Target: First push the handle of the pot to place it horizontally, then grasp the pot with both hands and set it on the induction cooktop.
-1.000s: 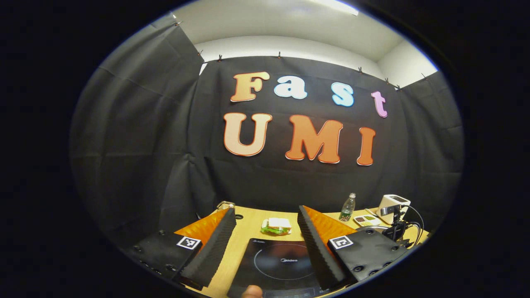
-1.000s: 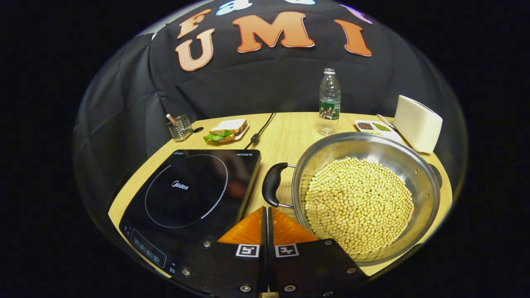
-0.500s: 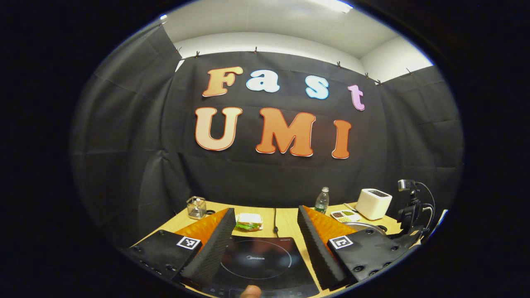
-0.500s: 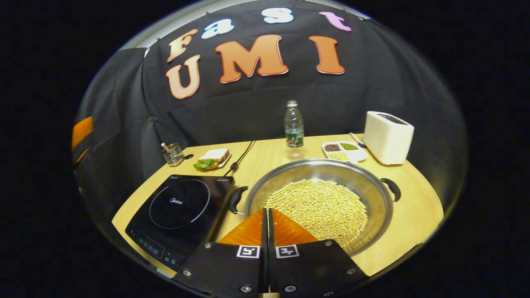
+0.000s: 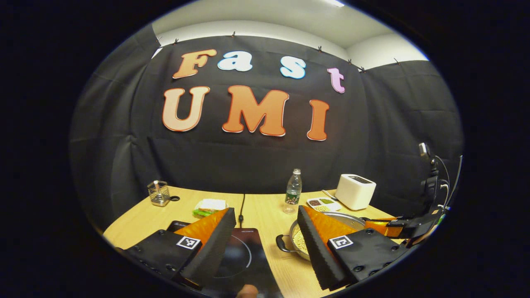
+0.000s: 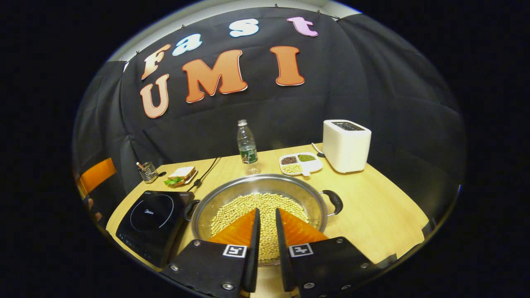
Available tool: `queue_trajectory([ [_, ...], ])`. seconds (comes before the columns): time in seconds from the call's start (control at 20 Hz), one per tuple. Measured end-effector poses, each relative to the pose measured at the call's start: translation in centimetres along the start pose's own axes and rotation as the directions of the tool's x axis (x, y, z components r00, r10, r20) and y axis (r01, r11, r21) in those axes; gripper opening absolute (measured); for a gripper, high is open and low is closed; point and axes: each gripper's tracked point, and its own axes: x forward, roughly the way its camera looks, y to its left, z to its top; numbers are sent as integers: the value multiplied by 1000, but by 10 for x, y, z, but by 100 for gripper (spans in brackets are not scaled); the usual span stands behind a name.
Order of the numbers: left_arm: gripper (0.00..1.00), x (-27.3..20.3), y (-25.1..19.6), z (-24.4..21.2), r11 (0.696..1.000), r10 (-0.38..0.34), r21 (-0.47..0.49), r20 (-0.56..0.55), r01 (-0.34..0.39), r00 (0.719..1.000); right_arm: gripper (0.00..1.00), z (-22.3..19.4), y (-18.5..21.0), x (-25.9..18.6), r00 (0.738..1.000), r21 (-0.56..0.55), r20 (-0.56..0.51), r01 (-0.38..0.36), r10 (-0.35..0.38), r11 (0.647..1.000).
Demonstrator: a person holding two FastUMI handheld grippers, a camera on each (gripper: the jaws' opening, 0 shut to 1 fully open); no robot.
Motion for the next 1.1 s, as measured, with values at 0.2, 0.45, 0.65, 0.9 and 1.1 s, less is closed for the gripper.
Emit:
queue_trajectory([
  [0.2,98,40,-26,-41,998,-62,-23,-93,60,994,60,0,-32,10,999,7,4,53,-53,999],
  [0.45,98,79,-38,-80,996,-89,-7,-196,90,977,86,-4,-60,35,995,10,-10,95,-95,995],
  [0.65,98,100,-35,-115,996,-79,3,-298,84,951,95,-10,-73,54,993,18,-36,116,-116,993],
  [0.9,99,116,-32,-141,996,-78,6,-368,86,927,95,-24,-85,81,987,18,-88,136,-134,991],
  [1.1,98,123,-30,-170,997,-70,1,-447,79,892,95,-32,-88,96,983,27,-120,141,-137,990],
])
